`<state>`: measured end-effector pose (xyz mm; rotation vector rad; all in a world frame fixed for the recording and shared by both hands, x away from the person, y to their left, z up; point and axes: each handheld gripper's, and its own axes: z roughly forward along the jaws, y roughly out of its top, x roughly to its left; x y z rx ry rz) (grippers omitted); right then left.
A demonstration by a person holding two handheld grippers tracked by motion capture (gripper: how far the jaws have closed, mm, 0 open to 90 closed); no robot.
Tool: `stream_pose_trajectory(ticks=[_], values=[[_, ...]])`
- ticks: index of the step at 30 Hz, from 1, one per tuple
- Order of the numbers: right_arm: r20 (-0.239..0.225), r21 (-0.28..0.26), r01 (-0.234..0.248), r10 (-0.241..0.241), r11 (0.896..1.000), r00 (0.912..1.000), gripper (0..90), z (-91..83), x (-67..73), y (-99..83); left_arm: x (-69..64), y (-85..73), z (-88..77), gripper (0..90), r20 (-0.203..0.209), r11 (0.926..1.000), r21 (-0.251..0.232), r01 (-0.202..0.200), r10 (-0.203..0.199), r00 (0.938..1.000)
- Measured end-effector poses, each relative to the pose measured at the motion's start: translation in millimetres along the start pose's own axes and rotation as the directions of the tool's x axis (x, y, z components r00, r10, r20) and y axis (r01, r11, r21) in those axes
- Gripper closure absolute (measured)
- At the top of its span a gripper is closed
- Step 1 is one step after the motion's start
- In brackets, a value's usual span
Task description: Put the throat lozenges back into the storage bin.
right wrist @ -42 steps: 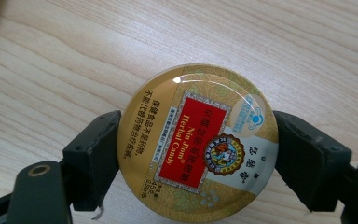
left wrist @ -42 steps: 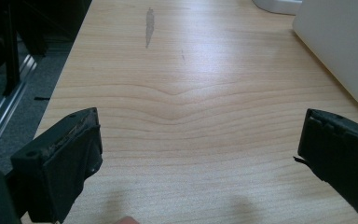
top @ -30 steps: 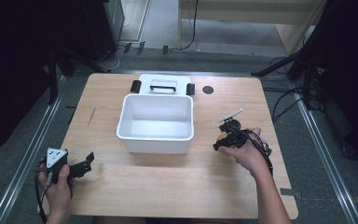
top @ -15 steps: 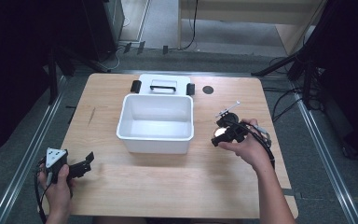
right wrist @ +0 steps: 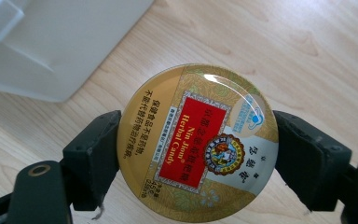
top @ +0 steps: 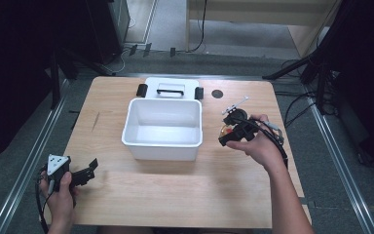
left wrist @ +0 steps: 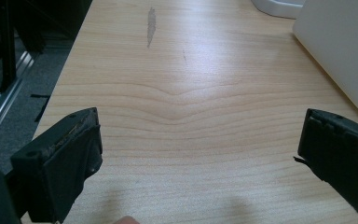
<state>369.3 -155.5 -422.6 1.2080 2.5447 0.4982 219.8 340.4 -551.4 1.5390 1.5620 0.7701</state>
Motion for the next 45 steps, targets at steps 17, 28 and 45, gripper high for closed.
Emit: stream_pose_trajectory(ticks=[17,28,45], values=[[-0.008,-0.039,0.032,-0.032,0.999,0.9995,20.4,-18.4,5.7,28.2,0.1,0.1,0.0,0.0,0.000,1.0000,0.002,0.000,0.000,1.0000],[-0.016,-0.056,0.058,-0.059,0.997,0.9981,20.4,-26.5,12.1,43.5,0.0,0.1,0.1,0.0,-0.001,1.0000,0.000,0.003,-0.003,1.0000],[-0.032,-0.089,0.098,-0.101,0.991,0.9944,20.4,-29.7,24.3,64.0,-0.7,0.2,0.5,0.0,0.007,0.9999,-0.004,0.010,-0.010,0.9999]])
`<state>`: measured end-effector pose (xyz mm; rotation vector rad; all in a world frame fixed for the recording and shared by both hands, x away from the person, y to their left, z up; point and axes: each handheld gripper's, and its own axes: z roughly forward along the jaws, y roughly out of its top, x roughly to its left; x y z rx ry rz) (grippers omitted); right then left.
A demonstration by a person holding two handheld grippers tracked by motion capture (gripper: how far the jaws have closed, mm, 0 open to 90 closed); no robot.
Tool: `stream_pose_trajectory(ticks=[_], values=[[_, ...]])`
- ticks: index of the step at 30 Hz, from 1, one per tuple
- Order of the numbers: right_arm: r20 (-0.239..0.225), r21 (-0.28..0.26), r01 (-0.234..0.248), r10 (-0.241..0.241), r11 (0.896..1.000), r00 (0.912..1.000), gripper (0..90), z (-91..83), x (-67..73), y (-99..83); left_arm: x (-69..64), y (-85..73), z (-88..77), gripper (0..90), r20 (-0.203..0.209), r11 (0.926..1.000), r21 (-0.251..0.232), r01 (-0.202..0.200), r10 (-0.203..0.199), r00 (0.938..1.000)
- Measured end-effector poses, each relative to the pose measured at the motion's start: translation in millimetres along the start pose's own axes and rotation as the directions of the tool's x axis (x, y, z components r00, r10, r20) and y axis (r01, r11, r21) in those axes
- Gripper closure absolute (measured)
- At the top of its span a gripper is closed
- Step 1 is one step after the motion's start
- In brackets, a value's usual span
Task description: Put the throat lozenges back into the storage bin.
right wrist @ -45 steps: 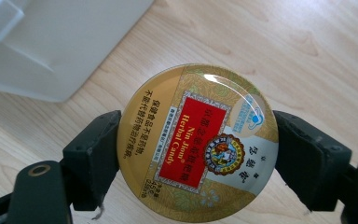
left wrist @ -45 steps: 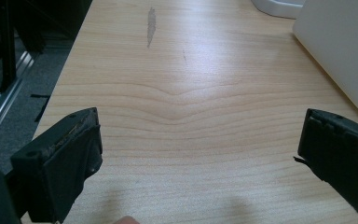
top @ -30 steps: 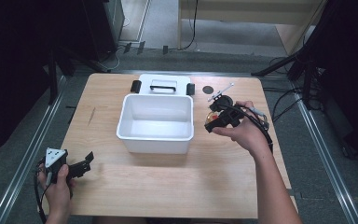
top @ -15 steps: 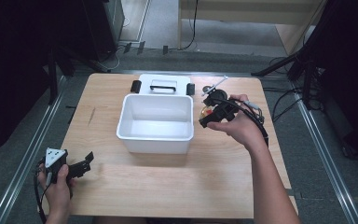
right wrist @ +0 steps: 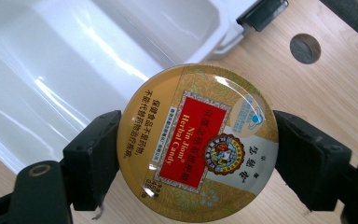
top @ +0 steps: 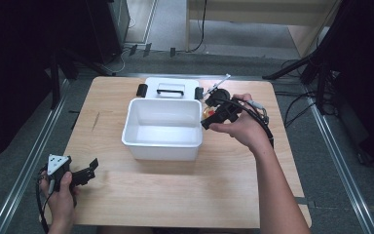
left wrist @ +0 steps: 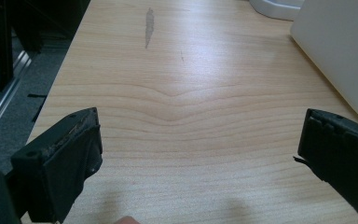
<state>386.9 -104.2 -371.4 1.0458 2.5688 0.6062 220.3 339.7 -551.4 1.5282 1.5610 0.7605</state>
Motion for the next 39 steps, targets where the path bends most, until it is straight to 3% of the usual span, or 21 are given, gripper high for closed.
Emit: stream_pose_trajectory(ticks=[25,30,35,39], values=[[-0.054,-0.016,0.091,-0.091,0.996,0.9943,20.4,16.8,33.7,36.4,0.5,0.3,0.9,0.0,0.005,1.0000,-0.002,0.007,-0.007,1.0000],[-0.090,-0.033,0.168,-0.170,0.985,0.9814,20.4,25.9,40.7,38.3,0.3,0.3,1.0,0.0,0.006,1.0000,-0.002,0.007,-0.007,1.0000],[-0.101,-0.038,0.270,-0.272,0.962,0.9569,20.4,33.5,46.1,36.6,0.7,0.3,1.1,0.0,0.008,1.0000,0.001,0.009,-0.009,0.9999],[-0.122,-0.038,0.318,-0.320,0.947,0.9395,20.4,39.4,48.8,36.2,0.9,0.4,1.1,0.0,0.009,1.0000,0.004,0.009,-0.009,0.9999]])
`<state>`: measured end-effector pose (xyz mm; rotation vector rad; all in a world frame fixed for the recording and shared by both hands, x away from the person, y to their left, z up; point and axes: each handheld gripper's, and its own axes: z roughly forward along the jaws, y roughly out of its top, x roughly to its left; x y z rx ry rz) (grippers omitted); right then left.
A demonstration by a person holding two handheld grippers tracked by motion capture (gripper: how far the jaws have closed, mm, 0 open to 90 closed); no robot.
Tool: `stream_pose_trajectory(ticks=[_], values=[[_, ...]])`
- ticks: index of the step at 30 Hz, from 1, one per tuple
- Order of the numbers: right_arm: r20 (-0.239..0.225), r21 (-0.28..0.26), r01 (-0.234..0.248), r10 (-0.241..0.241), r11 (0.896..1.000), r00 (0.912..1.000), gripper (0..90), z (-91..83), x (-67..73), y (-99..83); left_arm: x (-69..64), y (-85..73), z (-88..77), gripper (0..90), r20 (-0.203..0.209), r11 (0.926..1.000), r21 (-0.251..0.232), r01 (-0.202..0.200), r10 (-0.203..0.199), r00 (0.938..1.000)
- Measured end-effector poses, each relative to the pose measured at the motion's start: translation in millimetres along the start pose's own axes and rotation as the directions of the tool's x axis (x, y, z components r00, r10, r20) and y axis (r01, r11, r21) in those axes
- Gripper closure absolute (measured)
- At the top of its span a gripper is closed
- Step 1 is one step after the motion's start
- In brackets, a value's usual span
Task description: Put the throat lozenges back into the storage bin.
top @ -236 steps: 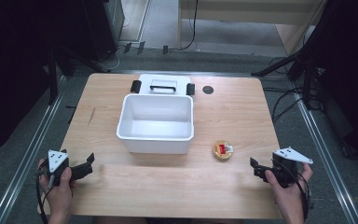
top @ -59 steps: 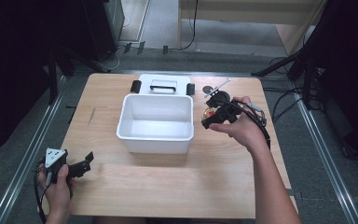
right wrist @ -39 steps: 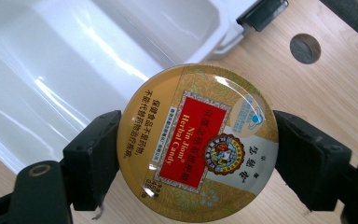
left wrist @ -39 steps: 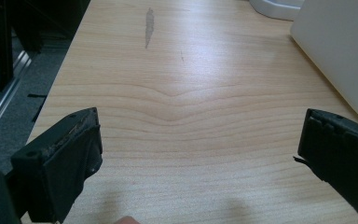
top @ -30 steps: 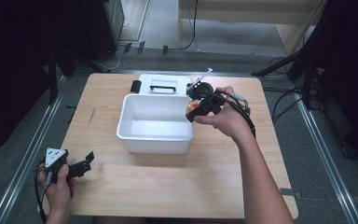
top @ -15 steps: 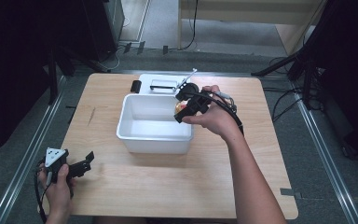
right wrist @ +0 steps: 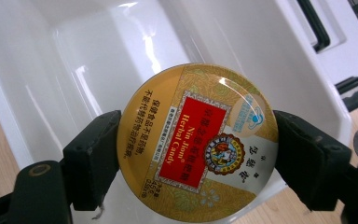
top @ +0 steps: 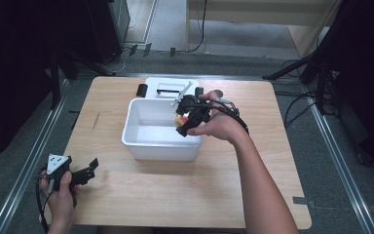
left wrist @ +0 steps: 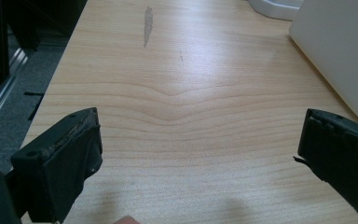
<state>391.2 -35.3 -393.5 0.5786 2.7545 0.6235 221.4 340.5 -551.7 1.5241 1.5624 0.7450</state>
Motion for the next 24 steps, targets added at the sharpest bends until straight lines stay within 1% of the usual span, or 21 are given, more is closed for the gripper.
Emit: stream_pose_trajectory(ticks=[1,4,7,8,15,18,23,24], values=[[-0.001,0.004,0.018,-0.018,1.000,0.9998,20.4,1.9,0.4,-0.1,0.2,0.1,-0.1,0.0,0.001,1.0000,0.002,0.000,0.000,1.0000],[-0.006,0.025,0.045,-0.045,0.999,0.9990,20.4,7.8,2.5,-0.2,0.3,0.1,0.0,0.0,0.001,1.0000,0.001,0.003,-0.003,1.0000],[-0.001,0.049,0.057,-0.057,0.997,0.9984,20.4,12.8,3.7,-0.9,0.5,0.1,0.1,0.0,0.002,1.0000,0.002,0.005,-0.005,1.0000],[-0.001,0.052,0.069,-0.069,0.996,0.9976,20.3,15.3,3.4,-1.4,0.6,0.1,0.1,0.0,0.001,1.0000,0.002,0.006,-0.006,1.0000],[0.010,0.092,0.084,-0.086,0.992,0.9963,20.4,24.7,2.9,-4.6,0.8,0.2,0.1,0.0,0.002,1.0000,0.003,0.006,-0.006,1.0000],[0.001,0.101,0.088,-0.088,0.991,0.9961,20.3,26.8,2.2,-5.5,0.7,0.2,0.1,0.0,0.000,1.0000,0.003,0.006,-0.006,1.0000],[-0.010,0.105,0.079,-0.079,0.991,0.9969,20.3,28.7,-0.3,-5.0,0.9,0.2,0.1,0.0,0.001,1.0000,0.004,0.008,-0.008,1.0000],[-0.014,0.113,0.078,-0.077,0.991,0.9969,20.4,30.9,-0.9,-4.7,0.9,0.2,0.1,0.0,0.002,1.0000,0.004,0.007,-0.007,1.0000]])
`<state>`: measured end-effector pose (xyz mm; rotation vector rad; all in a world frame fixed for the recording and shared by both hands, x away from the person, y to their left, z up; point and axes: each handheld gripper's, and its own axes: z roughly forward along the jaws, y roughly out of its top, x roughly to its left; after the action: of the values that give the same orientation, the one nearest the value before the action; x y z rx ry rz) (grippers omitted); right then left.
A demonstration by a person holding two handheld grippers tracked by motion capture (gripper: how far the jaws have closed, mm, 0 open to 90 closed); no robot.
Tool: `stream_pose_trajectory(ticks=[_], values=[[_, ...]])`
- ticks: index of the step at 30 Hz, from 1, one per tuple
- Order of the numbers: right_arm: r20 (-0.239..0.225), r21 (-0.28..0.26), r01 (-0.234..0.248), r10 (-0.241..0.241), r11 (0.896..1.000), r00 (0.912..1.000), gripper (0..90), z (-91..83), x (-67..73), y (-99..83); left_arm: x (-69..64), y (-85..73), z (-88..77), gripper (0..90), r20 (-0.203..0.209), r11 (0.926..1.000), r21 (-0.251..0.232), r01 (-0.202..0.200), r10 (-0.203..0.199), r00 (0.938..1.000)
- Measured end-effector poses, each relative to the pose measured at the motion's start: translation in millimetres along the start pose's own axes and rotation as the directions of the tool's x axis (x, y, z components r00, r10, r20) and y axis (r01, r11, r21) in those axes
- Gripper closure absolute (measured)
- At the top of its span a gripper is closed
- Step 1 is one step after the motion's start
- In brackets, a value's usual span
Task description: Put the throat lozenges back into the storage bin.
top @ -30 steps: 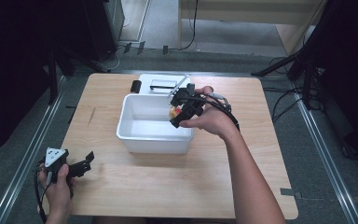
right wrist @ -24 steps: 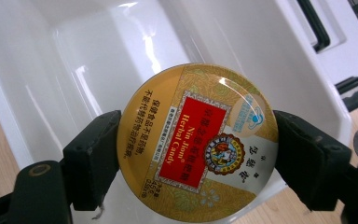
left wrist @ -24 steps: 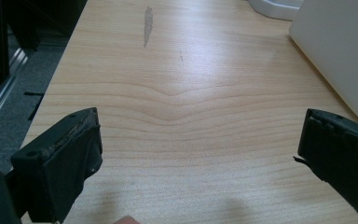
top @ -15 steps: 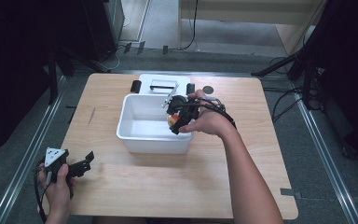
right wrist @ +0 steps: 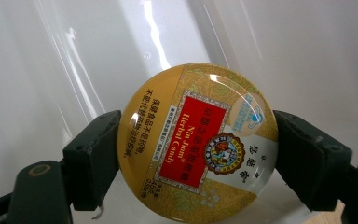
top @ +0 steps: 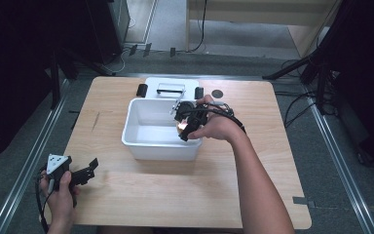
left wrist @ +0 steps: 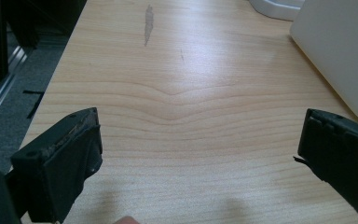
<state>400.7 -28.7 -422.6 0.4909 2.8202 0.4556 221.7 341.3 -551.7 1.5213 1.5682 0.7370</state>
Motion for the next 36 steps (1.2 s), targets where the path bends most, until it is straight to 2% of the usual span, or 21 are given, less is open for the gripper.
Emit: stream_pose_trajectory(ticks=[7,12,23,29,36], values=[[-0.006,0.036,0.000,0.000,0.999,1.0000,20.3,9.3,-0.1,1.9,0.1,0.0,0.0,0.0,0.000,1.0000,0.000,0.001,-0.001,1.0000],[-0.027,0.069,-0.009,0.011,0.998,0.9996,20.2,14.1,0.1,3.0,0.4,0.1,0.2,0.0,-0.002,1.0000,0.001,0.007,-0.007,1.0000],[-0.043,0.086,-0.035,0.038,0.996,0.9983,20.2,15.7,-0.8,3.9,0.8,0.1,0.4,0.0,-0.004,0.9999,0.002,0.012,-0.012,0.9999],[-0.039,0.084,-0.047,0.051,0.995,0.9980,20.1,13.1,-1.8,3.1,0.8,0.2,0.4,0.0,-0.004,0.9999,0.004,0.013,-0.013,0.9999],[-0.033,0.040,-0.051,0.053,0.998,0.9981,22.7,5.0,-0.4,3.3,0.8,0.2,0.3,0.0,-0.004,0.9999,0.004,0.012,-0.012,0.9999]])
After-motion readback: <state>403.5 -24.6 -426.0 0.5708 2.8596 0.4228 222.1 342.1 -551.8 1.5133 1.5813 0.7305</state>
